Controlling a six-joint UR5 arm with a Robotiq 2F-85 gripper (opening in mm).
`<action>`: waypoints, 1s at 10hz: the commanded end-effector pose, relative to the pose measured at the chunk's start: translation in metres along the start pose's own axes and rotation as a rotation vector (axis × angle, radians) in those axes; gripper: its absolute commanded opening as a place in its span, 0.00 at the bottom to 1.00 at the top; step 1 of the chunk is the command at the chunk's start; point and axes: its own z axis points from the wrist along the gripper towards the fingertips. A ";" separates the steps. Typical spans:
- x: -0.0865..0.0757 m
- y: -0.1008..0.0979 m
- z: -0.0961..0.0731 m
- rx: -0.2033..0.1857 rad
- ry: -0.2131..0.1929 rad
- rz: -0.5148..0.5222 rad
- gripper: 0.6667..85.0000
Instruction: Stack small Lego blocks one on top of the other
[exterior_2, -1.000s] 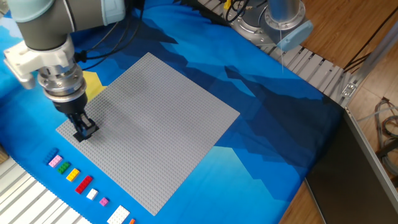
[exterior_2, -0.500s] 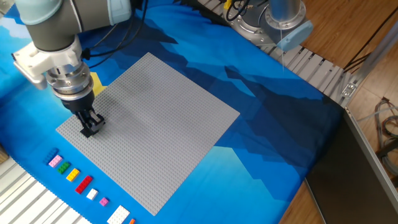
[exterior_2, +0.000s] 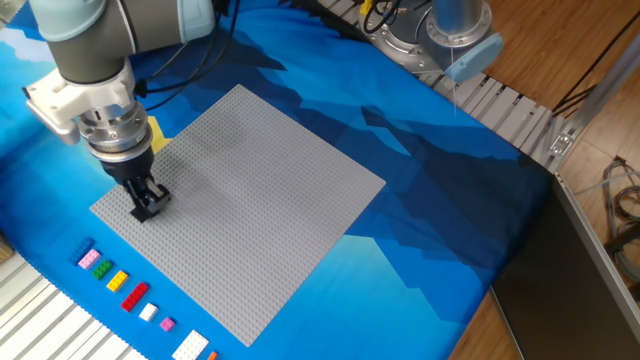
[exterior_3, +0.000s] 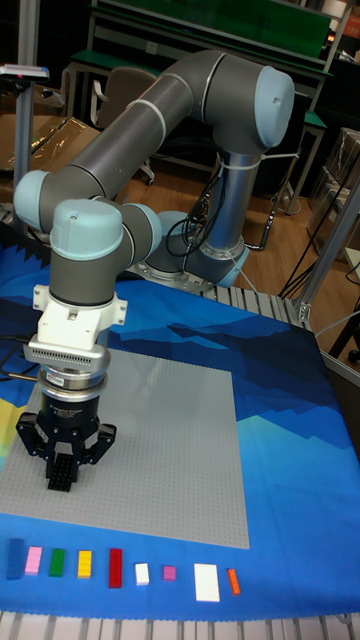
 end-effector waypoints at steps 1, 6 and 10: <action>-0.001 0.000 0.001 -0.013 -0.010 0.021 0.07; -0.001 -0.002 0.008 -0.011 -0.020 0.030 0.07; 0.000 -0.001 0.010 -0.014 -0.018 0.036 0.07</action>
